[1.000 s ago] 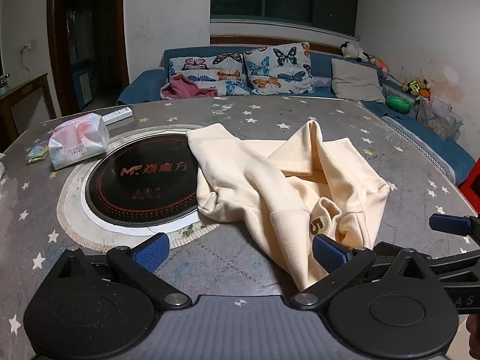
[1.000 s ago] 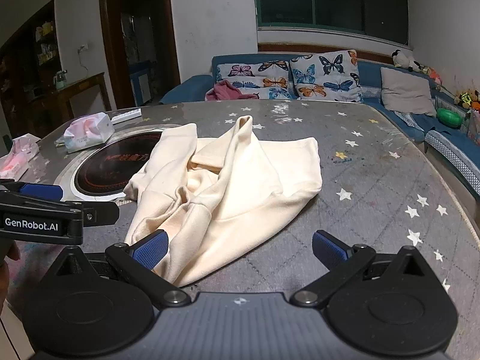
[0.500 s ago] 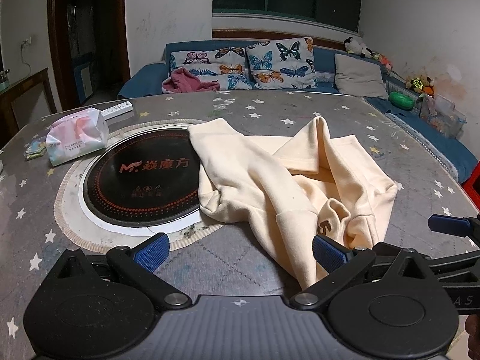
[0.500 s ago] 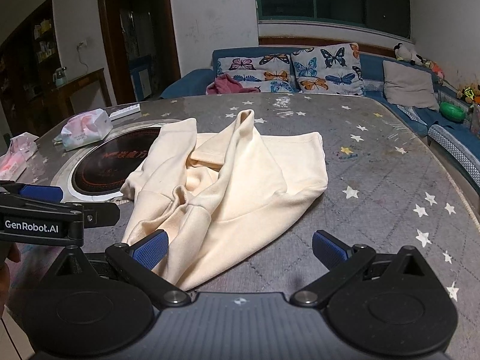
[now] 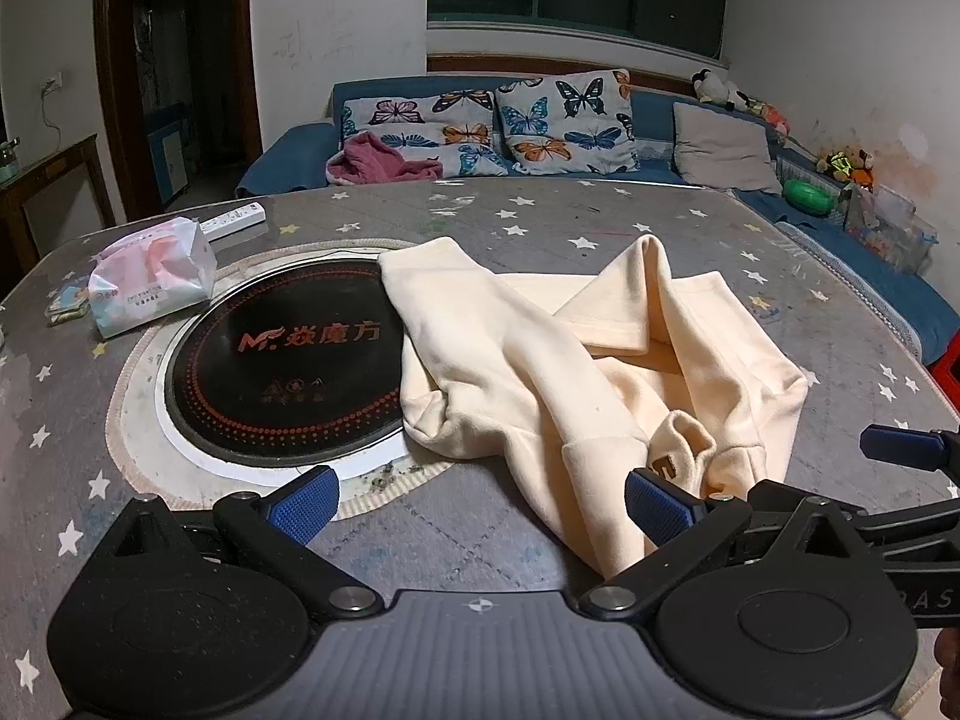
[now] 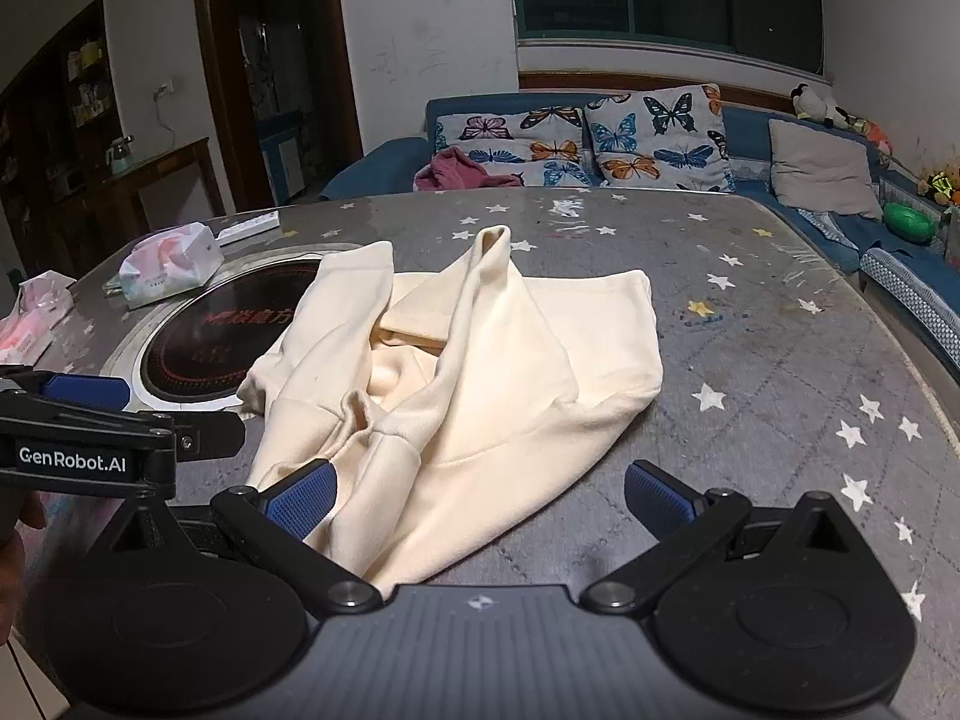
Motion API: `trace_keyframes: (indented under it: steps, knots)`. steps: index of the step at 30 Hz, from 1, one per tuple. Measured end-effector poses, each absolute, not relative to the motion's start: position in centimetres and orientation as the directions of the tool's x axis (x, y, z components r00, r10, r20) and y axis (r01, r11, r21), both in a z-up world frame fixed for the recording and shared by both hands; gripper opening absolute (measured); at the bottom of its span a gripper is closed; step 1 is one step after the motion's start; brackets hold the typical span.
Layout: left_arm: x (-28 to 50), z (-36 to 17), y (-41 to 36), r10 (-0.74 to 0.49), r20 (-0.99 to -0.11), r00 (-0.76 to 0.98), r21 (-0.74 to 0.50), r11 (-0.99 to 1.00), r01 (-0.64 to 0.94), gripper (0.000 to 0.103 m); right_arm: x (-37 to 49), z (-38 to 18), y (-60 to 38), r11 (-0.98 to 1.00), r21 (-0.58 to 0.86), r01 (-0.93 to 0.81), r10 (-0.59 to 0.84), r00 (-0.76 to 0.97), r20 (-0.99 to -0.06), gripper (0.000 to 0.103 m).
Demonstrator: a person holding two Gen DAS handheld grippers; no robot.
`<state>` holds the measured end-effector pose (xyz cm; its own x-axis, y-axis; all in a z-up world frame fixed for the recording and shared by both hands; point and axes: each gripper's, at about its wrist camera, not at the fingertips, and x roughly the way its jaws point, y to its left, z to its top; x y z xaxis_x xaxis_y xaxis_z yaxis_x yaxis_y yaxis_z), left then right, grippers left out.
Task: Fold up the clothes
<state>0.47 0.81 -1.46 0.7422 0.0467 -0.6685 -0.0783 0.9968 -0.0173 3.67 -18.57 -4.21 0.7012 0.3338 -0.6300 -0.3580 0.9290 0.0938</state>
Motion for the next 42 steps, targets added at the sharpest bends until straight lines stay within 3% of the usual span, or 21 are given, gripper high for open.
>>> trace_keyframes:
  steps: [42]
  knots:
    - [1.2,-1.3,1.5,0.066,-0.666,0.743,0.001,0.996,-0.088,0.103,5.0,-3.1,-17.4,0.914,0.071,-0.399,0.354,0.702,-0.618,0.103]
